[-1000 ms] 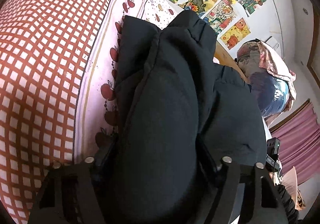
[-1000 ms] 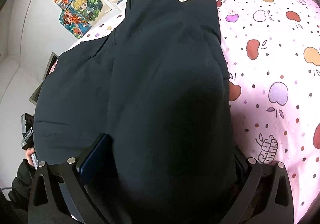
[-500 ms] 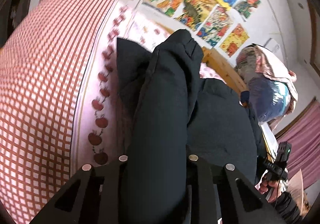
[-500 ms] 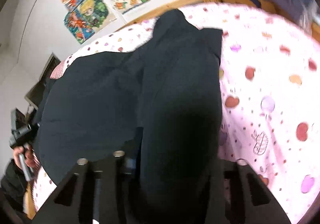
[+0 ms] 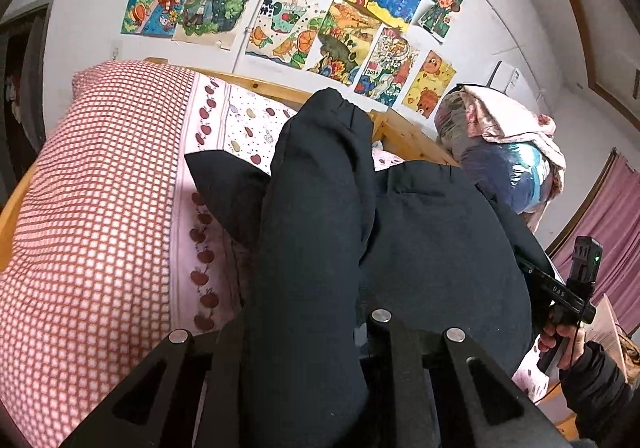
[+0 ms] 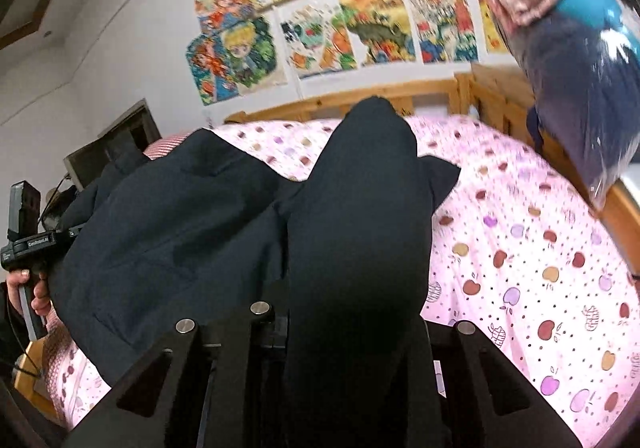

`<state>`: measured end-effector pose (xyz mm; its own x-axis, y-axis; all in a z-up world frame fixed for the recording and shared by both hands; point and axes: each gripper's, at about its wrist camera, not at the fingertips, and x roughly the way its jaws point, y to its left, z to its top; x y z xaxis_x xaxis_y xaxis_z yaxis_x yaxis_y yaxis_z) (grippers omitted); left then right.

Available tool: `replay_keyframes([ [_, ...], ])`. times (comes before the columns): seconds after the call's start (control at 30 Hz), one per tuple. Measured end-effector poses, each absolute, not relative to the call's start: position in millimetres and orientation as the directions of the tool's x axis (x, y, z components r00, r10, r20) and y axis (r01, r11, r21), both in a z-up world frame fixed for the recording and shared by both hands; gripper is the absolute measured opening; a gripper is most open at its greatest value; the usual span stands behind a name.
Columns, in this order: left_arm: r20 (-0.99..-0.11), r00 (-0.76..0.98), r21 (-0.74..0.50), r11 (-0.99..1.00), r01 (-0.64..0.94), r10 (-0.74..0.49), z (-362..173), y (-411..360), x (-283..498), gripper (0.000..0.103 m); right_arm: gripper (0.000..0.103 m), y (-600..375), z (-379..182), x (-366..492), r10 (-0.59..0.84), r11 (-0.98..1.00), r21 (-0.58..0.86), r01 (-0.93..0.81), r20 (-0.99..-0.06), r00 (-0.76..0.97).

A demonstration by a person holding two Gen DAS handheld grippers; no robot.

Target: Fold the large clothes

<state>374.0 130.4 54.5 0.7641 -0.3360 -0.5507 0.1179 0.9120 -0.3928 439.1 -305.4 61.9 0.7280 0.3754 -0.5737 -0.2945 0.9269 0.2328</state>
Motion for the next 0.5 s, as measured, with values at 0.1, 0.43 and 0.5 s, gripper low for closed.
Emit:
replay_keyframes([
  [0.1, -0.546, 0.769, -0.389, 0.914, 0.117, -0.331, 56.5, 133.2, 358.0, 0.018, 0.02, -301.2, 75.2, 425.9, 0.387, 0.922, 0.218, -0.321, -0.556, 0.735],
  [0.43, -0.567, 0.761, -0.374, 0.922, 0.102, -0.314, 39.1, 136.9, 339.0, 0.018, 0.02, -292.3, 74.0, 401.2, 0.407, 0.912, 0.201, -0.357, -0.548, 0.731],
  [0.5, -0.576, 0.756, -0.37, 0.924, 0.098, -0.311, 32.3, 135.8, 341.0, 0.018, 0.02, -294.9, 64.9, 401.2, 0.401, 0.915, 0.208, -0.346, -0.563, 0.722],
])
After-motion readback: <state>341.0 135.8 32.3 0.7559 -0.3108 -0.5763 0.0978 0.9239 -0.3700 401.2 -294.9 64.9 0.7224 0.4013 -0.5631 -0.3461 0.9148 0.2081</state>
